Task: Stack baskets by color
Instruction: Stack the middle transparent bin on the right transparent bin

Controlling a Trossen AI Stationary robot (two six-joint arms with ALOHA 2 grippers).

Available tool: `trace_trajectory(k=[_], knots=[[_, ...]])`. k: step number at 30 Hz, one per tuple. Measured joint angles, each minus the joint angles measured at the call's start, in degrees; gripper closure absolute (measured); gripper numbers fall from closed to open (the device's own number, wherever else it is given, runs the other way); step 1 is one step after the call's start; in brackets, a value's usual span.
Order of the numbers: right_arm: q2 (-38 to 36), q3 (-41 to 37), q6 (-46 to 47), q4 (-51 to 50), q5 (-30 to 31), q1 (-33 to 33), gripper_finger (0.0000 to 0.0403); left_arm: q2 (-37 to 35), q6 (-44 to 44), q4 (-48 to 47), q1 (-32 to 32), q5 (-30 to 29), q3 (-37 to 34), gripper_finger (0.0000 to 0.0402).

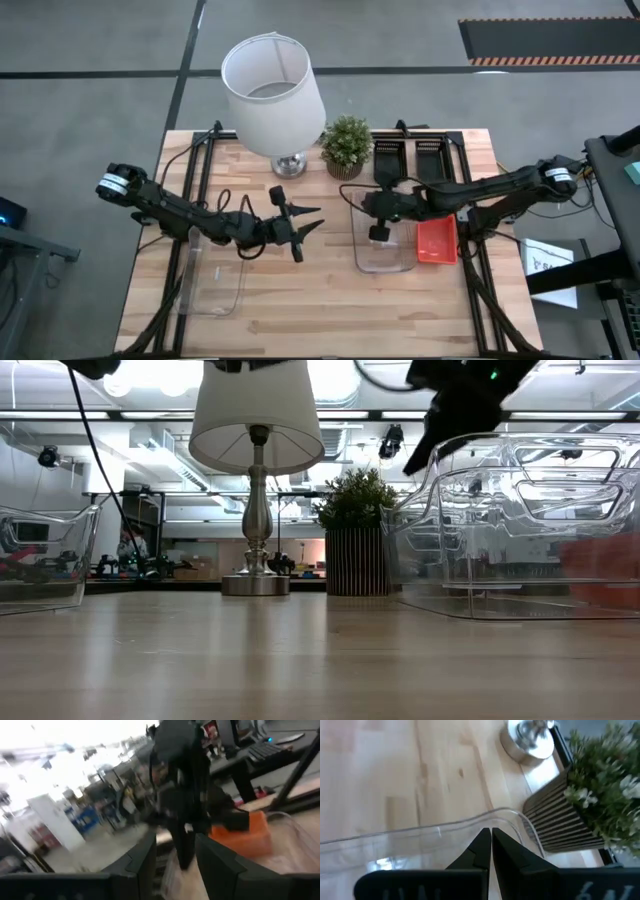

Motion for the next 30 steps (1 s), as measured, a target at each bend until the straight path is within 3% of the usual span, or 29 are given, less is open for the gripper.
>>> trace_trajectory(k=[4,7,11,13,15,18,24,30], knots=[[-2.5,-0.4,0.0,0.1,0.0,3.1,0.0394,0.0,-12.4,-13.3,0.0,-3.4,3.2,0.0282],[-3.7,-0.4,-0.6,0.5,0.0,5.1,0.0394,-0.7,-30.7,-41.1,0.0,-3.6,10.2,0.0282],[-4.9,-0.4,-2.0,0.5,0.1,7.1,0.0394,-0.4,-68.1,-92.8,0.0,11.5,26.0,0.0282],[-5.3,-0.4,-3.0,0.5,0.1,7.8,0.0394,0.9,-83.6,-111.5,-0.4,17.7,31.7,0.0282],[-5.5,-0.5,-3.8,0.5,0.1,8.2,0.0394,2.1,-92.2,-122.3,-1.5,21.1,34.6,0.0282],[-5.5,-0.5,-4.5,0.5,0.1,8.3,0.0394,1.6,-101.9,-127.6,-3.0,26.1,35.8,0.0282],[-5.4,-0.7,-5.6,0.5,0.1,8.3,0.0394,0.9,-113.6,-127.7,-5.6,32.4,32.9,0.0282],[-5.5,-1.0,-5.9,0.5,0.0,8.3,0.0394,0.9,-120.6,-120.7,-7.9,33.4,26.9,0.0282]])
